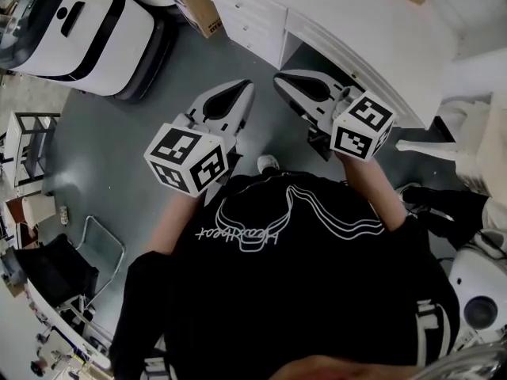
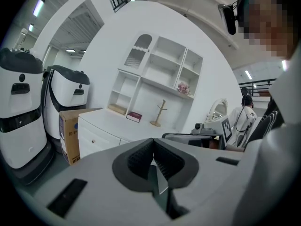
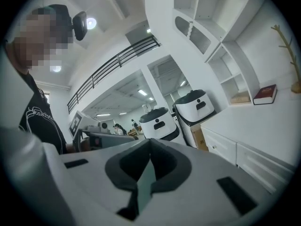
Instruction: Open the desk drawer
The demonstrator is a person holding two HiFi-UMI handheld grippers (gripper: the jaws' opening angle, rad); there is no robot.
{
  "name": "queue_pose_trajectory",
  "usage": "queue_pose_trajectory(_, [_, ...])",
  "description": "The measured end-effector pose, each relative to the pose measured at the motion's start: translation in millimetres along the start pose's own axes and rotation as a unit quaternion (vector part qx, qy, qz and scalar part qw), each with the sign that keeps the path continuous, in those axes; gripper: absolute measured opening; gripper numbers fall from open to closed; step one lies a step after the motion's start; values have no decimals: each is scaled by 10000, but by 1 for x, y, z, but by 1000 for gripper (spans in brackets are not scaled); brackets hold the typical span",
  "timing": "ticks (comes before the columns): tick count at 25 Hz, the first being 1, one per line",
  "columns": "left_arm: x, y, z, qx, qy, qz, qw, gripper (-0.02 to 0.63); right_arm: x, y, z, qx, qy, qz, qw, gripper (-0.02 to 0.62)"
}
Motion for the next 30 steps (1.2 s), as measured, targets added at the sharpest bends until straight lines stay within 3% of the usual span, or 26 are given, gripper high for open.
queue_pose_trajectory(14, [-43,13,60,-141,-19,100,9998,5,-42,11,-56,-22,-262,102,9996,6])
queue_pose_trajectory(30, [-168,32,188,-464,-594,840,9936,5,-113,9,-187,-861,-1109,53,9901,6])
Point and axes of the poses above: the fingertips, and each gripper's own axes: x backward along the fingers, z to its left, y out of its top, the point moved 2 cm from there along x, backward along the fingers, and after that the axes turned 7 degrees about y, right-handed, at the moved point
